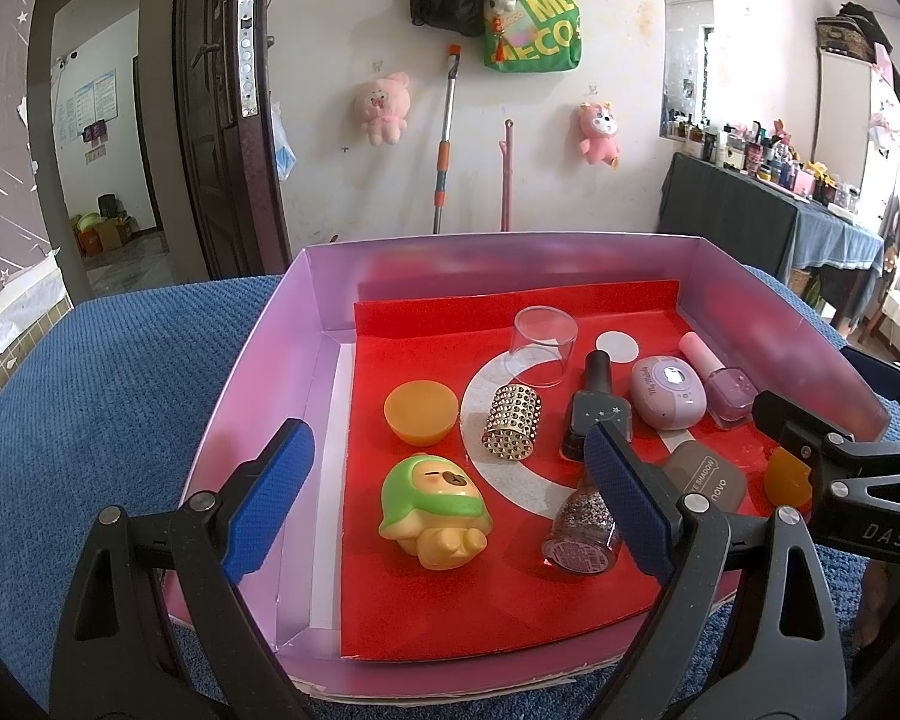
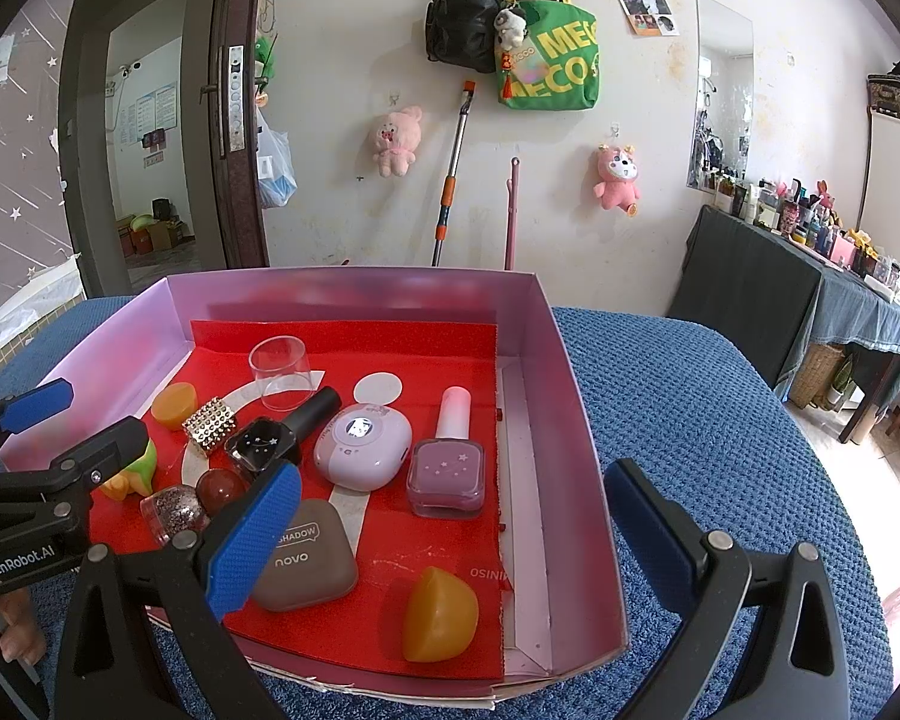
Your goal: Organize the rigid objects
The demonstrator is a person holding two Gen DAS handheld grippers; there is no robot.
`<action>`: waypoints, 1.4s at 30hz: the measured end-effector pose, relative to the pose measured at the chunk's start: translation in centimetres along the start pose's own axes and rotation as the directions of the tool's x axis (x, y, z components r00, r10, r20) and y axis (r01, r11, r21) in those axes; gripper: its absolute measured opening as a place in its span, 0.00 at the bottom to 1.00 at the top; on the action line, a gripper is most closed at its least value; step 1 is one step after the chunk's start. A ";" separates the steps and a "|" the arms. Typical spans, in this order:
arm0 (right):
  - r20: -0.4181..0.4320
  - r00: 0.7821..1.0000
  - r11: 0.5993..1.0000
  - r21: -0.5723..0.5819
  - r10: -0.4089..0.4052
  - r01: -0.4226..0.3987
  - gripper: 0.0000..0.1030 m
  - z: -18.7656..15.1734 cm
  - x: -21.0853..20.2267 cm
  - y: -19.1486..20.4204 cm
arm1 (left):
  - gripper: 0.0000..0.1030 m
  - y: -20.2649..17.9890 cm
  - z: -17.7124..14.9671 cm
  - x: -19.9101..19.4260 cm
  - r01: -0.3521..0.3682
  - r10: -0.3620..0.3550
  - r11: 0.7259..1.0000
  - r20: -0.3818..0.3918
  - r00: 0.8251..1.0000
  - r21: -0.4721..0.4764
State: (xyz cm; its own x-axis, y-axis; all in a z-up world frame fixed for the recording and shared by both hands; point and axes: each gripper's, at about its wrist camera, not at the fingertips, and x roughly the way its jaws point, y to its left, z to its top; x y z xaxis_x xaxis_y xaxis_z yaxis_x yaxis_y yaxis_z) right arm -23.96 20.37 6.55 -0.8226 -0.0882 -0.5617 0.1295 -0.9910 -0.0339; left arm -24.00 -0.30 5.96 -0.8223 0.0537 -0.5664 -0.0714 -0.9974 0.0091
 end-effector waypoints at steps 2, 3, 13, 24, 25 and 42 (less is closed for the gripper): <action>0.000 1.000 1.000 0.000 0.000 0.000 1.00 0.0 0.0 0.0 | 0.90 0.0 0.0 0.0 0.000 0.000 1.000 0.000 1.000 0.000; 0.000 1.000 1.000 0.000 0.000 0.000 1.00 0.0 0.0 0.0 | 0.90 0.0 0.0 0.0 0.000 0.000 1.000 0.000 1.000 0.000; 0.001 1.000 1.000 0.001 0.000 0.000 1.00 0.0 0.0 0.0 | 0.90 0.0 0.0 0.0 0.000 0.000 1.000 0.001 1.000 -0.001; -0.001 1.000 1.000 0.003 0.002 -0.002 1.00 0.0 0.0 -0.1 | 0.90 0.0 0.0 0.0 0.000 0.000 1.000 0.000 1.000 0.001; -0.002 1.000 1.000 0.005 0.001 -0.001 1.00 0.0 -0.1 -0.1 | 0.90 0.0 0.0 0.1 -0.001 0.001 1.000 0.000 1.000 -0.001; 0.085 0.996 0.999 0.034 -0.015 0.013 1.00 -0.1 -2.3 -0.2 | 0.90 0.7 -0.2 -2.1 0.025 -0.023 0.997 0.031 0.999 -0.073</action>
State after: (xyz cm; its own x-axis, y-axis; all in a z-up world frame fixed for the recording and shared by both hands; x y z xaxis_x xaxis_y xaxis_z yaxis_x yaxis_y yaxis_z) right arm -22.04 20.76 7.75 -0.8687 -0.0812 -0.4886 0.1002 -0.9949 -0.0130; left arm -22.22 -1.13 7.00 -0.8375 0.0776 -0.5410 -0.0506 -0.9966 -0.0647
